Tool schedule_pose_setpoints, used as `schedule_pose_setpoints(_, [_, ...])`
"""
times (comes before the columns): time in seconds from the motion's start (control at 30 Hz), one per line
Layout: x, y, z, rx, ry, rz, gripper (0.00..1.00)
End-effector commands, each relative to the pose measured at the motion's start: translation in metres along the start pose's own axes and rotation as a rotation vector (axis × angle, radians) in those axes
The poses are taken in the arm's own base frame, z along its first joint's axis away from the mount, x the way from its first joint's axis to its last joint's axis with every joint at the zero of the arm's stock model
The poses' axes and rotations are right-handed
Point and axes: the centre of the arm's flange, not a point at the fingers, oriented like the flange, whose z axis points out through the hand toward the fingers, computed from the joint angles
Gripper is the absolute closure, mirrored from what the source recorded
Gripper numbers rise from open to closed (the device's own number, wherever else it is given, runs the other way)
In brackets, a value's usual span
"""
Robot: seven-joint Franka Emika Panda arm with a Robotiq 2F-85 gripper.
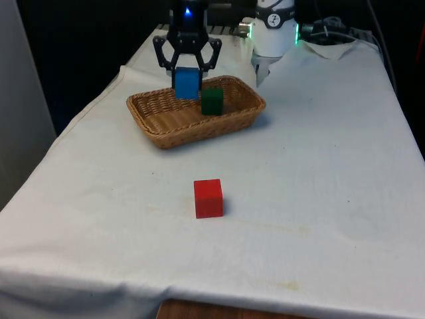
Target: Pick up exactly two blocks and place them into the basket.
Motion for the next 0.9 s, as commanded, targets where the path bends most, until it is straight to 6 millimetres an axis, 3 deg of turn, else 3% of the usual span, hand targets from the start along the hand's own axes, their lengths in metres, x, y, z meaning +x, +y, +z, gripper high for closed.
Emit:
schedule_pose_setpoints(0.0, [-0.004,0.005,0.0,0.004,0.006,0.0,0.99])
schedule_pose_setpoints(0.33, [-0.024,0.026,0.022,-0.008,-0.043,0.009,0.99])
schedule_pose_setpoints(0.6, [-0.036,0.031,0.046,-0.012,-0.076,0.013,0.99])
schedule_pose_setpoints(0.87, [-0.035,0.025,0.067,-0.003,-0.091,0.014,0.99])
